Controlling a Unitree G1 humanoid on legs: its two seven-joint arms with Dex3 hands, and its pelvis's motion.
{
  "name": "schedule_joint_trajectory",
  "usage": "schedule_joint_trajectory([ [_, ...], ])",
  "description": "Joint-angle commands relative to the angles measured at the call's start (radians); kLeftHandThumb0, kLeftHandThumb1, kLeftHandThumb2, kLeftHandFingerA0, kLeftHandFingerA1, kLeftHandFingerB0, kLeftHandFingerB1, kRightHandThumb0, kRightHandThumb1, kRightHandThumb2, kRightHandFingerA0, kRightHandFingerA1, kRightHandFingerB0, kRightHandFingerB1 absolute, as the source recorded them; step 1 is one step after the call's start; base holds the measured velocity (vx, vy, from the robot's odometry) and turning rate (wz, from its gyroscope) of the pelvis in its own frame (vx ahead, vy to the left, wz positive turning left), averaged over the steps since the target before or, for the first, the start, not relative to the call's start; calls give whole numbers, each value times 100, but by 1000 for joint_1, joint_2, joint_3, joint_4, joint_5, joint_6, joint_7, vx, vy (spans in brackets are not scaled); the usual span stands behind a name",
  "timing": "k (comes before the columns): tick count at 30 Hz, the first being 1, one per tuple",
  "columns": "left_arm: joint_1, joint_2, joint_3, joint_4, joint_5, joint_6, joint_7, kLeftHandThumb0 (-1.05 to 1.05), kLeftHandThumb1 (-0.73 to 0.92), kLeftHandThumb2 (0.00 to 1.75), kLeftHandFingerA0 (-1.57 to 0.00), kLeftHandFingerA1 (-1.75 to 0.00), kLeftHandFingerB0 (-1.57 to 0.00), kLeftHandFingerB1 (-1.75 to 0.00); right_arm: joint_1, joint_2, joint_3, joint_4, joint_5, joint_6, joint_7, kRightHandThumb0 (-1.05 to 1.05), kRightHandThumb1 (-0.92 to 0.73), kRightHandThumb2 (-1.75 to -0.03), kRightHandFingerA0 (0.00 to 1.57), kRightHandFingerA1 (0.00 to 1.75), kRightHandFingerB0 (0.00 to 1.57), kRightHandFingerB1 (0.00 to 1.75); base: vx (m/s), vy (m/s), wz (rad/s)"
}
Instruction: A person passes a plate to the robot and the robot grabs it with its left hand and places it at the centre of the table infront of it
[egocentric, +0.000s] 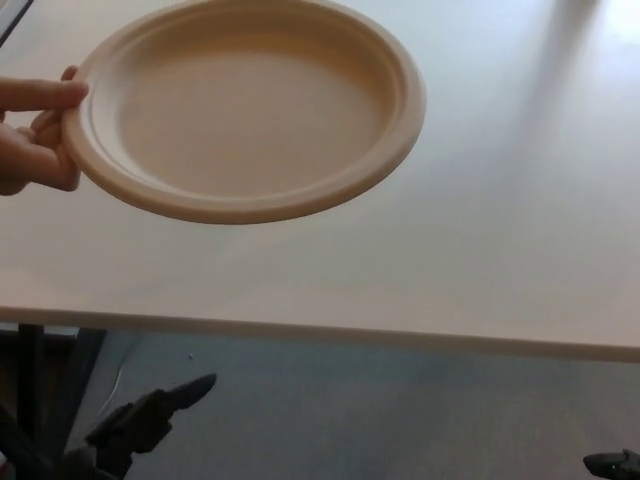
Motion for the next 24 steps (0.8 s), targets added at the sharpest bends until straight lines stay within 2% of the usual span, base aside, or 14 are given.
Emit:
schedule_joint_trajectory([
  [1, 156, -19, 177, -645, 111, -201, -8, -88, 57, 90, -13, -14, -4, -26, 39, -57, 40, 18, -37, 22, 55, -77, -62, -103, 34, 66, 14, 54, 0, 0, 0],
  [5, 154, -34, 190, -711, 86, -212, -3, -84, 54, 89, -7, -17, -8, -29, 38, -57, 42, 20, -32, 19, 57, -76, -62, -102, 33, 65, 14, 54, 0, 0, 0],
  [7, 159, -58, 203, -749, 89, -221, 8, -76, 49, 88, 0, -17, 0, -29, 37, -58, 46, 22, -32, 20, 56, -77, -62, -103, 34, 65, 14, 54, 0, 0, 0],
  [10, 191, -37, 183, -805, 38, -177, -26, -73, 48, 86, -4, -14, -2, -34, 36, -59, 50, 23, -33, 19, 54, -77, -62, -103, 34, 65, 14, 54, 0, 0, 0],
  [11, 199, -37, 194, -817, 36, -175, -29, -73, 48, 86, -5, -12, -8, -48, 35, -58, 50, 24, -33, 20, 54, -76, -62, -103, 35, 66, 15, 55, 0, 0, 0],
  [12, 206, -37, 205, -823, 38, -177, -29, -73, 48, 86, -5, -12, -8, -48, 34, -58, 51, 25, -32, 21, 52, -76, -62, -103, 35, 66, 15, 55, 0, 0, 0],
  [13, 202, -42, 216, -827, 44, -181, -23, -70, 61, 58, -4, -28, -19, -34, 34, -58, 51, 26, -30, 20, 53, -76, -62, -102, 34, 65, 15, 55, 0, 0, 0],
  [14, 196, -48, 227, -831, 52, -186, -16, -70, 61, 58, -4, -28, -19, -34, 35, -57, 49, 25, -27, 19, 55, -76, -62, -102, 34, 65, 15, 55, 0, 0, 0],
  [15, 188, -70, 232, -837, 71, -176, -4, -73, 55, 89, -4, -37, -21, -45, 36, -57, 49, 24, -25, 18, 57, -77, -61, -102, 35, 66, 16, 55, 0, 0, 0],
  [16, 179, -103, 220, -847, 86, -153, 11, -36, 43, 100, -2, -52, 0, -47, 36, -58, 51, 24, -25, 19, 59, -78, -62, -103, 35, 65, 15, 55, 0, 0, 0],
  [17, 182, -107, 203, -850, 72, -145, 7, -36, 43, 100, -2, -52, 0, -47, 35, -59, 54, 25, -27, 22, 60, -78, -62, -103, 35, 65, 15, 55, 0, 0, 0],
  [18, 30, -104, 116, -722, 96, -18, -28, -72, 58, 96, -2, -31, -3, -29, 28, -61, 52, 22, -25, 24, 63, -78, -62, -103, 35, 66, 16, 55, 0, 0, 0],
  [19, -12, -113, 87, -696, 95, 11, -34, -75, 55, 90, -4, -39, -10, -39, 26, -61, 53, 22, -24, 23, 62, -77, -61, -102, 33, 65, 16, 55, 0, 0, 0],
  [24, -22, -153, 119, -762, 113, -20, -13, -75, 53, 89, -4, -41, -11, -39, 11, -64, 59, 23, -29, 38, 56, -76, -62, -102, 35, 66, 16, 55, 0, 0, 0],
])
